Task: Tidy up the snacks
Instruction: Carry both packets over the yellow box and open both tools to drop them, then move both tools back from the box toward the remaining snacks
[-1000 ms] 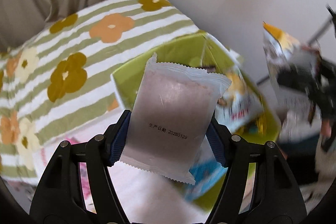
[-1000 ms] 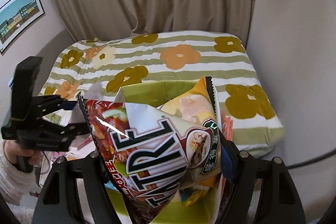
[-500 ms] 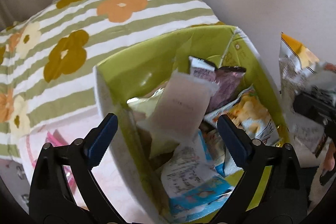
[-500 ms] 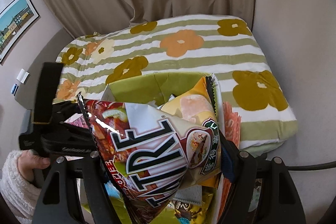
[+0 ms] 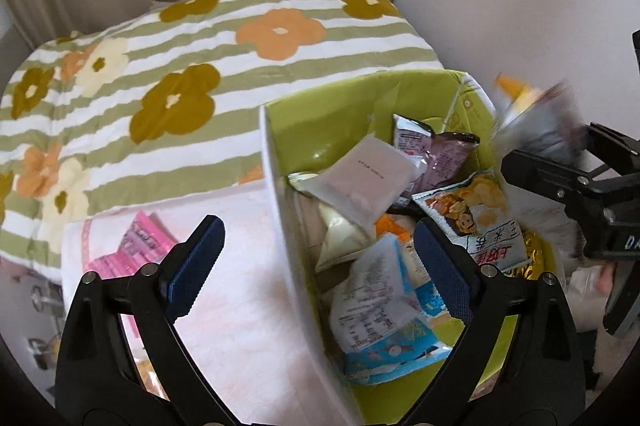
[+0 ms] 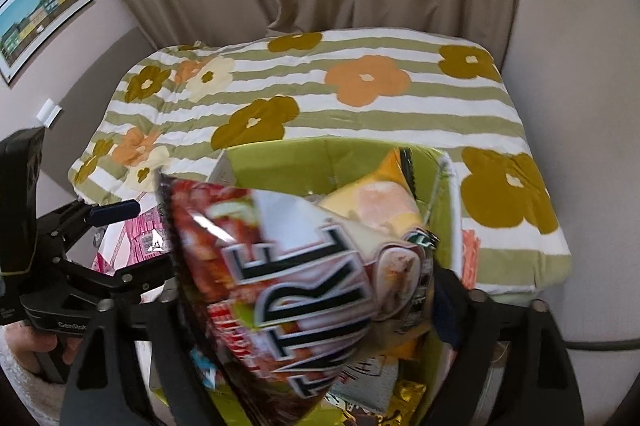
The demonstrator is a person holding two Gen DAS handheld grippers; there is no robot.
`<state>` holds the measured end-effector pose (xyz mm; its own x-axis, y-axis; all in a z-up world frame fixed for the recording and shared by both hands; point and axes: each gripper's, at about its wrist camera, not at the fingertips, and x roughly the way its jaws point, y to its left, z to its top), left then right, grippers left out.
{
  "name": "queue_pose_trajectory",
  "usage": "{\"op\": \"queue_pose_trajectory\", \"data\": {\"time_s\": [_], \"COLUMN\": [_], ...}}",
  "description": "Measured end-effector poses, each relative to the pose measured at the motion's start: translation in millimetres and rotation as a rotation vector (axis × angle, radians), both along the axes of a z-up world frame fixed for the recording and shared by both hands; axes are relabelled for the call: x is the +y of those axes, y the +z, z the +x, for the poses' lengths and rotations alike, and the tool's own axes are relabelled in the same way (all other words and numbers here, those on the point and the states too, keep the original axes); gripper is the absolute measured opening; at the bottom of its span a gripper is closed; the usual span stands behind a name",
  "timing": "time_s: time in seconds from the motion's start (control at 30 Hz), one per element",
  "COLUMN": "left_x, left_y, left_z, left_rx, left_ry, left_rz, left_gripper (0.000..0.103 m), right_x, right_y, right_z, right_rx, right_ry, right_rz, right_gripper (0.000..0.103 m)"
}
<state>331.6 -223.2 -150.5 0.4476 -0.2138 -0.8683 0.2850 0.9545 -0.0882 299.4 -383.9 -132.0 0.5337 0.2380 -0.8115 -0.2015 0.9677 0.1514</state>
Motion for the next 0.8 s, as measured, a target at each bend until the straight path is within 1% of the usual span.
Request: {"op": "queue_pose_trajectory", "data": {"time_s": [0.07, 0.13, 0.2, 0.33, 0.47, 0.63, 0.8], "left_x": [2.8, 5.5, 7.0, 13.0, 24.6, 51.0, 86.7], "left_y": [1.2, 0.8, -0.4, -1.3, -2.8, 0.3, 11.8], "left_z": [-3.8, -10.0, -15.3, -29.5, -46.7, -73.9, -101.8], "left_rx": [-0.002, -0.003, -0.004, -0.002, 0.005, 0.016, -0.009], "left_ry": [0.005, 0.008, 0.016, 0.031, 0.065, 0.124, 0.18], "left_rz": [0.001, 0.004, 0.01, 0.011, 0.02, 0.027, 0.041], "left_gripper": [0.095, 0.095, 0.095, 0.095, 0.095, 0.095, 0.095], "right_x": [5.0, 7.9, 8.8, 3.7, 3.6, 16.3, 45.9], "right_y": [2.6, 2.0, -1.6, -4.7, 0.1, 8.9, 24.3], "right_z": [-8.6, -17.2, -23.6, -27.8, -32.5, -40.8, -54.9], "right_rx": [-0.047, -0.069, -0.06, -0.013, -0.024, -0.04, -0.071], "right_ry": [0.013, 0.023, 0.029, 0.033, 0.028, 0.061, 0.112], "right_rz": [-0.02, -0.036, -0.041, 0.021, 0.047, 0.036, 0.045], "right_gripper": [0.1, 0.1, 0.1, 0.1, 0.1, 0.1, 0.1]}}
